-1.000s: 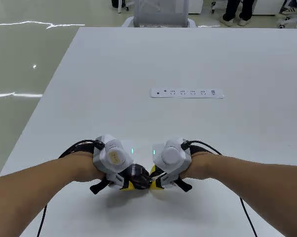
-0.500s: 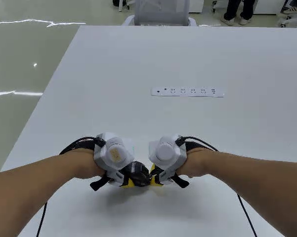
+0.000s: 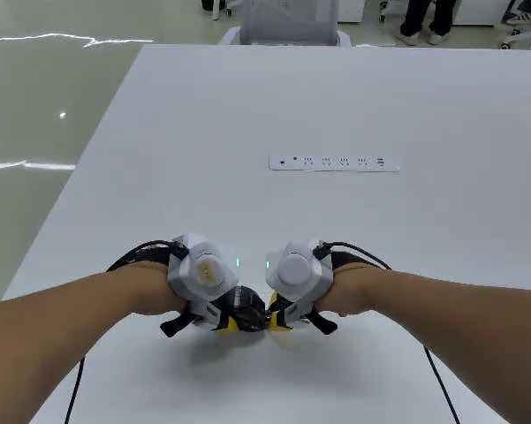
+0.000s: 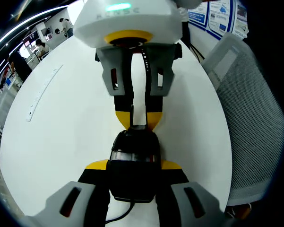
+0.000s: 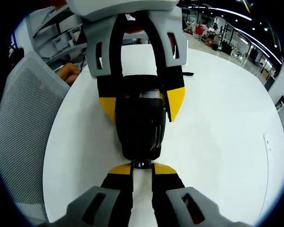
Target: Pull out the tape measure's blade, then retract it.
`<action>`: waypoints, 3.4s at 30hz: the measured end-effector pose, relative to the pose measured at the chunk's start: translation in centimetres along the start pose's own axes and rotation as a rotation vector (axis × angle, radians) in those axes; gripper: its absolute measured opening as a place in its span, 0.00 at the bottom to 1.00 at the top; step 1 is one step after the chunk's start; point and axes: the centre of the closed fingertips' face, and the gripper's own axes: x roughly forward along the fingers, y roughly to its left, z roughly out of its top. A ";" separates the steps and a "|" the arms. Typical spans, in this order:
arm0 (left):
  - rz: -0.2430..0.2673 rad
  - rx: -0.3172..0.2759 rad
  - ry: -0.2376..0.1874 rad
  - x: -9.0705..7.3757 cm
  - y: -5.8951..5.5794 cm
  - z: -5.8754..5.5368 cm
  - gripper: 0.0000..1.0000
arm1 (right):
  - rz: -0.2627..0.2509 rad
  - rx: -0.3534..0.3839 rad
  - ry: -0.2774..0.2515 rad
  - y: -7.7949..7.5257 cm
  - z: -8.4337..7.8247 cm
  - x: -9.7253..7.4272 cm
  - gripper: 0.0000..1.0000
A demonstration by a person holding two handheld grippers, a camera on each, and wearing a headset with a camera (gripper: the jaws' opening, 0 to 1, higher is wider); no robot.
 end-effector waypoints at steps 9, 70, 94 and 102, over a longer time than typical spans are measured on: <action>0.001 -0.006 -0.015 0.0 0.0 0.0 0.32 | -0.002 -0.003 0.009 0.0 -0.1 0.0 0.13; -0.008 -0.024 -0.044 0.1 -0.1 0.0 0.33 | -0.019 0.071 0.028 -0.6 -3.0 -2.8 0.44; -0.007 -0.032 -0.045 0.1 -0.1 0.1 0.33 | -0.003 0.017 -0.071 -0.3 -0.2 -1.2 0.60; -0.007 -0.033 -0.045 0.2 -0.1 0.1 0.33 | -0.009 -0.002 -0.062 -0.3 0.0 -0.6 0.42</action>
